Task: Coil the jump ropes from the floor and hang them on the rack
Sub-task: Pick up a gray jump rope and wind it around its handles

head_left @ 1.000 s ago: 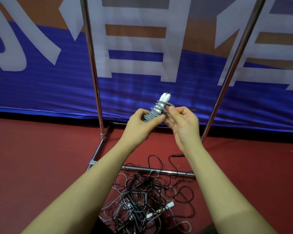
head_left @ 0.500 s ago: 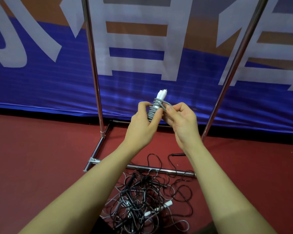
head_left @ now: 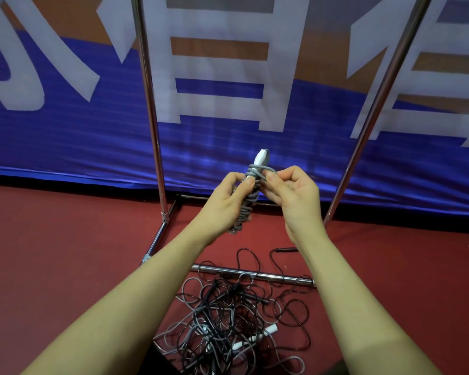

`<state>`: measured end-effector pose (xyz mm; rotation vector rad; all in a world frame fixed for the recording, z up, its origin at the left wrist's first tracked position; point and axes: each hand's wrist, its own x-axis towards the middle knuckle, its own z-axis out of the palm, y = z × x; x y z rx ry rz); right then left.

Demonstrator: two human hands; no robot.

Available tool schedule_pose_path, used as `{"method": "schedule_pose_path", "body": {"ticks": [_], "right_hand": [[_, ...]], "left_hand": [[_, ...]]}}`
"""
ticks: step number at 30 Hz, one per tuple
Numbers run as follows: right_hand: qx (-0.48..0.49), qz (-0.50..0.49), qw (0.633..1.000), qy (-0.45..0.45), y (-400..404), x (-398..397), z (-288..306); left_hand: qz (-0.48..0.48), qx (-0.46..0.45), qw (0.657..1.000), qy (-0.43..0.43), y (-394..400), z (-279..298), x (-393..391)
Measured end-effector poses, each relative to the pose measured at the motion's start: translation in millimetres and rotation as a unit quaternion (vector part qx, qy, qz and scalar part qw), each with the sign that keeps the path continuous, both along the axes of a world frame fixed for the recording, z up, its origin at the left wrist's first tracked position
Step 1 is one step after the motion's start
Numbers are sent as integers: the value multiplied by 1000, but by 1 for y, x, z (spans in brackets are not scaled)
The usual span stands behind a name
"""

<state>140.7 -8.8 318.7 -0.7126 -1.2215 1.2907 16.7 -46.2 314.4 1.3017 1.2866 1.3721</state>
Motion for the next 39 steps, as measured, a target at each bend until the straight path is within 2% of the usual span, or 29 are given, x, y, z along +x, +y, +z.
{"method": "schedule_pose_path", "body": {"ticks": [7,14,19,25,28,31,35,39], "right_hand": [[26,-18,998,-51,-2,-5,-2],[42,7,997,-67,-5,-1,-2],[53,5,994,-92,-4,0,-2],[61,-2,994,-89,-2,2,2],[107,2,983,-148,0,3,1],[122,18,972,-200,1,1,-2],[104,10,979,-176,1,4,-1],[64,-20,990,-124,5,2,-3]], "left_hand": [[62,-11,998,-19,-1,0,3],[43,-26,999,14,-6,8,-2],[3,-76,997,-27,-10,14,-3],[38,-32,998,-49,-9,14,5],[40,-46,995,-75,-6,11,3],[45,-52,996,-62,-3,9,-1],[46,-52,997,-17,-3,5,-2],[100,-53,993,28,0,-2,1]]}}
